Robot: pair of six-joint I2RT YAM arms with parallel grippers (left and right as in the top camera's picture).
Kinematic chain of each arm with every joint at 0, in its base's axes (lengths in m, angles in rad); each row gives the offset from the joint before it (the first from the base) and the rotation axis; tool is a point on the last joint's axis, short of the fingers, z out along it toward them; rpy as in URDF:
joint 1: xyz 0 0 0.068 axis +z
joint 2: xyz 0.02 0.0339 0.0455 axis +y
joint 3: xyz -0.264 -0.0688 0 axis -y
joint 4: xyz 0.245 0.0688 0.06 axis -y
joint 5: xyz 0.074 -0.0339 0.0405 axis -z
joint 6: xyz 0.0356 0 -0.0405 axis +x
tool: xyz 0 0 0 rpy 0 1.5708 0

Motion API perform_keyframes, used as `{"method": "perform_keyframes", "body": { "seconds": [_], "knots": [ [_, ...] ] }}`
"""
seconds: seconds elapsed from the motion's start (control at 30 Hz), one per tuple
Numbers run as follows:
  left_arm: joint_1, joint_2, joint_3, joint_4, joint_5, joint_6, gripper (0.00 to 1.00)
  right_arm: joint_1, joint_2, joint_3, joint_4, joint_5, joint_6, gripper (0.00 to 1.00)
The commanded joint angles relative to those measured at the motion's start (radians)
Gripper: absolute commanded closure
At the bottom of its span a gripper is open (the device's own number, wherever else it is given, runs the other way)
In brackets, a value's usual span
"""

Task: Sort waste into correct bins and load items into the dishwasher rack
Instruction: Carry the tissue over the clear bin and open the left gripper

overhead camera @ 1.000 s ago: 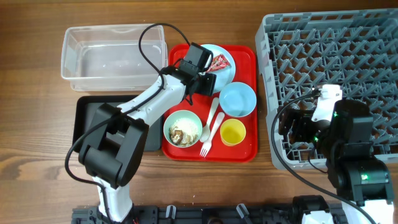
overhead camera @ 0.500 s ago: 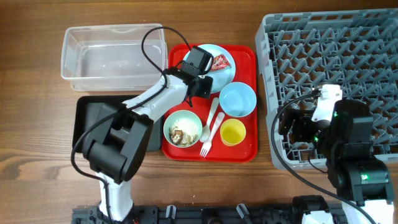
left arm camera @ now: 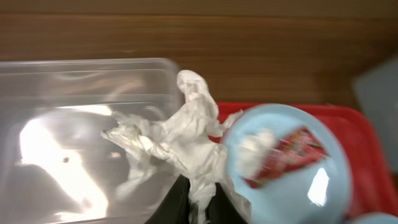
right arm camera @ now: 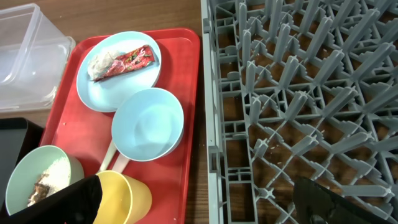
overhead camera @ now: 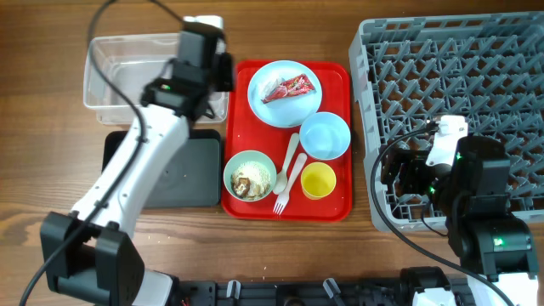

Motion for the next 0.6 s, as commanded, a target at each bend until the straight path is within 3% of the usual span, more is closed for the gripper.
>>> {"method": "perform_keyframes", "body": {
  "seconds": [0.0, 0.07, 0.1, 0.17, 0.37, 0.57],
  "knots": [
    [0.114, 0.04, 0.008, -0.012, -0.029, -0.017, 0.86, -0.003, 0.0, 0.021, 0.002, 0.021, 0.003, 0.0],
    [0.149, 0.055, 0.008, -0.021, -0.01, -0.029, 0.81, -0.003, 0.0, 0.021, 0.002, 0.02, 0.005, 0.0],
    [0.158, 0.057, 0.008, -0.024, -0.006, -0.029, 0.59, -0.003, 0.0, 0.021, 0.003, 0.02, 0.004, 0.0],
    [0.16, 0.056, 0.008, -0.019, -0.003, -0.029, 0.37, -0.003, 0.0, 0.021, 0.003, 0.021, 0.004, 0.0],
    [0.087, 0.057, 0.008, 0.015, 0.088, -0.028, 0.32, -0.003, 0.002, 0.021, 0.004, 0.021, 0.003, 0.0],
    [-0.051, 0.123, 0.008, 0.16, 0.143, -0.029, 0.26, -0.003, 0.002, 0.021, 0.002, 0.021, 0.005, 0.0]
  ]
}}
